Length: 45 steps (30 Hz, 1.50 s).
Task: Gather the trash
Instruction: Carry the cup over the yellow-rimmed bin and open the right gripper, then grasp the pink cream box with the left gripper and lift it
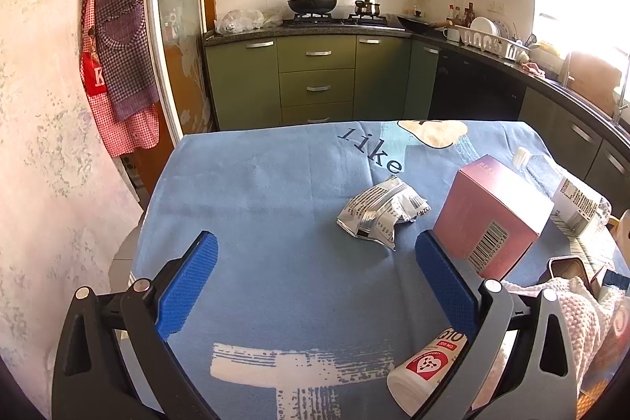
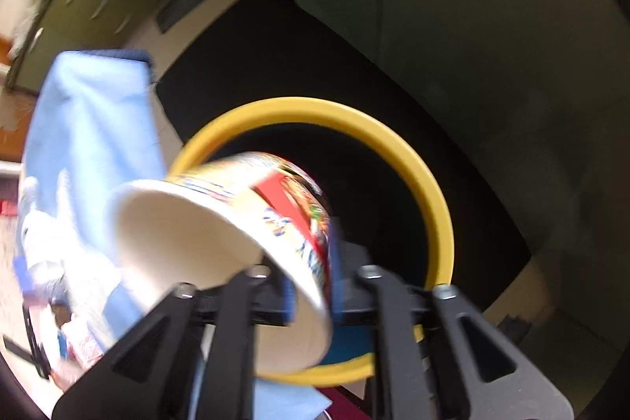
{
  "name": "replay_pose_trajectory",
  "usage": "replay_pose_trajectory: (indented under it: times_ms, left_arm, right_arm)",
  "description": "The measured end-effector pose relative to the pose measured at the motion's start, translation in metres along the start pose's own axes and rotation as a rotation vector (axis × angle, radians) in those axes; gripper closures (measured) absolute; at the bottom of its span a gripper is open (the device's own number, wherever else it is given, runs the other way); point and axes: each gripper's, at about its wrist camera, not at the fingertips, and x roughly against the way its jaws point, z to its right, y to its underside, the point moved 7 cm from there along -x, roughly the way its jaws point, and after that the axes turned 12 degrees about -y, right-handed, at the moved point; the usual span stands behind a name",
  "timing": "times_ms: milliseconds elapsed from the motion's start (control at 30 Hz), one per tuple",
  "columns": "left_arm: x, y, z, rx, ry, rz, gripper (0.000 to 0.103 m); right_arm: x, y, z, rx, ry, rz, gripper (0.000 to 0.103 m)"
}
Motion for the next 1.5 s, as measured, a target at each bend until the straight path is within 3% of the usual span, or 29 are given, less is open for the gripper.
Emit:
replay_pose_trajectory:
  times_ms: [233,433,533,667,867,1100,1500]
  left_arm:
    - [0.000,0.000,0.000,0.000,0.013,-0.001,0.004]
    - [0.010,-0.005,0.002,0.003,0.058,0.017,0.004]
    - [0.025,-0.014,0.010,-0.027,0.124,0.047,0.004]
    - [0.044,-0.024,0.039,-0.153,0.264,0.082,0.004]
    - [0.056,-0.034,0.096,-0.419,0.484,0.127,0.004]
    - [0.019,-0.042,0.132,-0.512,0.627,0.009,0.004]
    - [-0.016,-0.021,0.153,-0.617,0.710,-0.076,0.004]
  right_arm:
    - [0.009,0.011,-0.006,0.059,-0.050,0.070,0.062]
    - [0.021,0.055,-0.032,0.173,-0.168,0.097,0.057]
    - [0.021,0.075,-0.045,0.212,-0.217,0.087,0.055]
    - [0.014,0.091,-0.052,0.230,-0.249,0.071,0.051]
    - [0.018,0.101,-0.051,0.216,-0.304,0.084,0.050]
    - [0.017,0.113,-0.046,0.196,-0.343,0.065,0.048]
    - [0.002,0.114,-0.063,0.210,-0.348,0.038,0.047]
